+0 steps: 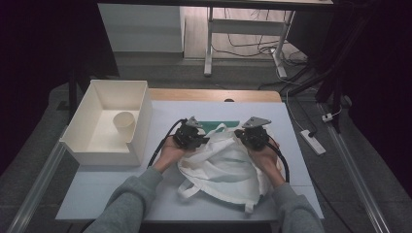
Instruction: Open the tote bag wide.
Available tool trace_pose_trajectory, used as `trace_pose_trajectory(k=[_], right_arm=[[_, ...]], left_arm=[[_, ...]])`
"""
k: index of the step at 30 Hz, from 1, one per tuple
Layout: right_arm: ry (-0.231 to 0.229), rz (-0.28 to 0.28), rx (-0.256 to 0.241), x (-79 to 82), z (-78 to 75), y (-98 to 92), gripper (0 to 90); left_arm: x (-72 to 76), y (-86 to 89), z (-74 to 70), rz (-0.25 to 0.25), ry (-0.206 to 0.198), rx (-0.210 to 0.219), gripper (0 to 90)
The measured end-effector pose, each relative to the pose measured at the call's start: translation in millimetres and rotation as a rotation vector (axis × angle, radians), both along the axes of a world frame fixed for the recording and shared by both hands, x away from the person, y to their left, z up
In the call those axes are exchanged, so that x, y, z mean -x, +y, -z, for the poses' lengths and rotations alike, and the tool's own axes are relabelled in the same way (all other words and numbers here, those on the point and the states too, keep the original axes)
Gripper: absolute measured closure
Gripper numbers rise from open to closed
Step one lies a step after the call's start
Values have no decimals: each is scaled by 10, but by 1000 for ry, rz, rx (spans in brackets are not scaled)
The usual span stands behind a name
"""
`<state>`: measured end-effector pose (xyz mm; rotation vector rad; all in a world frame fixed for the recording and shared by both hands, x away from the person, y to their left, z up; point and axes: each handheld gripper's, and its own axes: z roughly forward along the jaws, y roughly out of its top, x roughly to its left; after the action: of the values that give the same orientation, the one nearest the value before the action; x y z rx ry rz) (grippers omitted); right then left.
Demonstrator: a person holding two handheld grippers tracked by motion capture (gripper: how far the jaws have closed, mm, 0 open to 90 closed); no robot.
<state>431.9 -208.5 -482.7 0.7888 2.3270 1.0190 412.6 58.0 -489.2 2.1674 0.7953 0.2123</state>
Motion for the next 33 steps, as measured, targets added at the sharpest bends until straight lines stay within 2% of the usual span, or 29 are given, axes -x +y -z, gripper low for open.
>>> trace_pose_trajectory(k=[3, 6, 9, 12, 16, 20, 24, 28, 33], right_arm=[[1, 3, 2, 4, -2, 1, 852], [-18, 5, 21, 40, -52, 14, 766], [-35, -9, -34, 129, -200, 9, 665], [-43, -50, -77, 305, -390, 41, 607], [11, -142, -104, 574, -480, 141, 567], [78, -216, -71, 845, -411, 283, 512], [121, -241, -38, 977, -304, 357, 489], [163, -263, 3, 1004, -174, 457, 463], [247, -270, 40, 963, 14, 512, 459]], left_arm=[[-4, 3, 7, -4, 1, 3, 829], [-19, 33, 11, -9, 8, 18, 829], [-35, 59, 21, -9, 21, 40, 828], [-35, 57, 27, -10, 20, 39, 828], [-41, 65, 29, -10, 22, 46, 827], [-35, 66, 21, -11, 17, 45, 827], [-34, 69, 17, -10, 14, 45, 827], [-34, 69, 17, -10, 13, 45, 827], [-28, 69, 16, -11, 13, 46, 827]])
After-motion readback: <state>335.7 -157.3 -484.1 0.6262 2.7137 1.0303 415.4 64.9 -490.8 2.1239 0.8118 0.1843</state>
